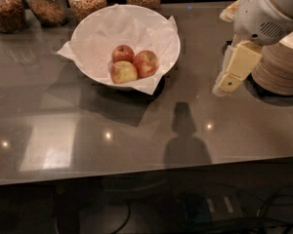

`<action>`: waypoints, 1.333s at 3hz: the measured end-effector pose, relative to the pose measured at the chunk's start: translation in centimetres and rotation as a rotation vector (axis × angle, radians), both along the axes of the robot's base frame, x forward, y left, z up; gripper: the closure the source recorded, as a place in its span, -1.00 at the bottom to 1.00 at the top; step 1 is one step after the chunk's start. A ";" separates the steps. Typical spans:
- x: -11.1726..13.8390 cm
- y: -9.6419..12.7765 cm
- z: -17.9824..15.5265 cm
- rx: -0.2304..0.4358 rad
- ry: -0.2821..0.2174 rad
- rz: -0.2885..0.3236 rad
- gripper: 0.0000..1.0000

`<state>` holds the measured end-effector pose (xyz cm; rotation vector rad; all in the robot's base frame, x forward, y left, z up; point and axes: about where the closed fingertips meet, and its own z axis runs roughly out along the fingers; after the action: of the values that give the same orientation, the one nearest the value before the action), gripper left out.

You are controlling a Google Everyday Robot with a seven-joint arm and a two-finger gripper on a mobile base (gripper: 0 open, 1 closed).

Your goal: Pick apple from white bowl

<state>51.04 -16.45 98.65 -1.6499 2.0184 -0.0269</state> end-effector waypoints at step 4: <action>11.0 12.8 -1.0 0.157 -0.100 0.236 -1.00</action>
Offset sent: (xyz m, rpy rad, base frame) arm 0.1044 0.1042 -0.0031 0.1826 -0.0980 0.1750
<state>62.09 -3.69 97.69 -1.7382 1.6971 0.1270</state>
